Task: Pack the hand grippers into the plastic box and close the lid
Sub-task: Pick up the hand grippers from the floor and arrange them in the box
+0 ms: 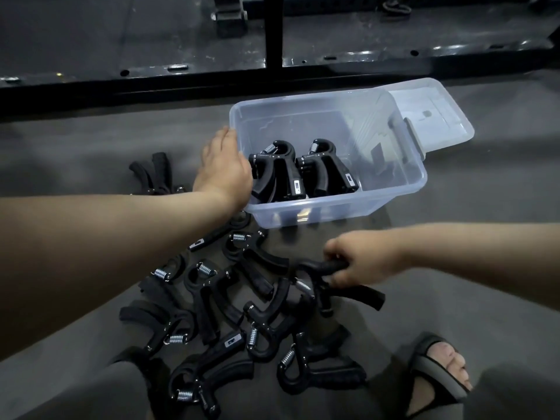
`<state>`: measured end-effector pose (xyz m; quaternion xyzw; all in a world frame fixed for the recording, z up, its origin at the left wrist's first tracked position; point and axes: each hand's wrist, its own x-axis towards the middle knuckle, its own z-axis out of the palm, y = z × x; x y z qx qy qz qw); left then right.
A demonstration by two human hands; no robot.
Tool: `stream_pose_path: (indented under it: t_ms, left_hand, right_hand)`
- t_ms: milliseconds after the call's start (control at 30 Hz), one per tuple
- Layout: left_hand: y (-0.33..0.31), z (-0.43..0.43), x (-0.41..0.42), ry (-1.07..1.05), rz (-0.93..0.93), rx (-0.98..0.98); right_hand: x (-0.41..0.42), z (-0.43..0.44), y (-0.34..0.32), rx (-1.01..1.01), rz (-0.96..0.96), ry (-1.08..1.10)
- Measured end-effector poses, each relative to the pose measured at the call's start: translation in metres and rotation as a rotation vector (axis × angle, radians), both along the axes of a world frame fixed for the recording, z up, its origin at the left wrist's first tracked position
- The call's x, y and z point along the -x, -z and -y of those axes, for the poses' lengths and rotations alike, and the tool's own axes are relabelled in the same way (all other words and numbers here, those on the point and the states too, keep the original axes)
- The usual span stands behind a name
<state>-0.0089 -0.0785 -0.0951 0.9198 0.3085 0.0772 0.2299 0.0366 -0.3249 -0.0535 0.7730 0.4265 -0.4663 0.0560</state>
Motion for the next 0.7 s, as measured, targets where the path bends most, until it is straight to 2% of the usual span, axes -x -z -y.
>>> stream_pose_path:
  t_ms: [100,133,200,233,300,367,400,533,633,700]
  left_hand:
    - [0.001,-0.002,-0.001,0.003,0.004,-0.002]
    - [0.002,-0.002,-0.001,0.005,0.002,-0.001]
    - [0.002,-0.001,0.0,0.008,-0.003,-0.001]
    - [0.002,-0.001,0.0,0.007,-0.005,-0.001]
    - [0.002,-0.001,0.0,0.003,-0.001,-0.001]
    - [0.003,-0.001,-0.001,0.003,0.012,-0.01]
    - [0.003,-0.001,-0.001,0.004,0.016,-0.013]
    - [0.003,-0.001,-0.001,-0.003,0.038,0.003]
    - [0.003,0.0,-0.001,0.001,0.05,0.003]
    - [0.002,-0.001,-0.001,0.001,0.062,0.007]
  right_hand:
    - [-0.034,-0.018,-0.04,-0.102,-0.526,0.348]
    - [-0.048,-0.023,-0.052,-0.166,-0.647,0.435]
    - [-0.074,-0.032,-0.068,-0.364,-0.717,0.592]
    - [-0.086,-0.035,-0.068,-0.46,-0.67,0.675]
    - [-0.104,-0.04,-0.056,-0.581,-0.421,0.833]
    - [-0.118,-0.042,-0.034,-0.585,-0.183,0.978]
    - [-0.122,-0.043,-0.024,-0.56,-0.123,1.033]
    - [-0.127,-0.044,0.01,-0.444,-0.045,1.067]
    - [-0.127,-0.05,0.025,-0.47,-0.017,1.098]
    - [-0.13,-0.057,0.032,-0.481,-0.072,1.123]
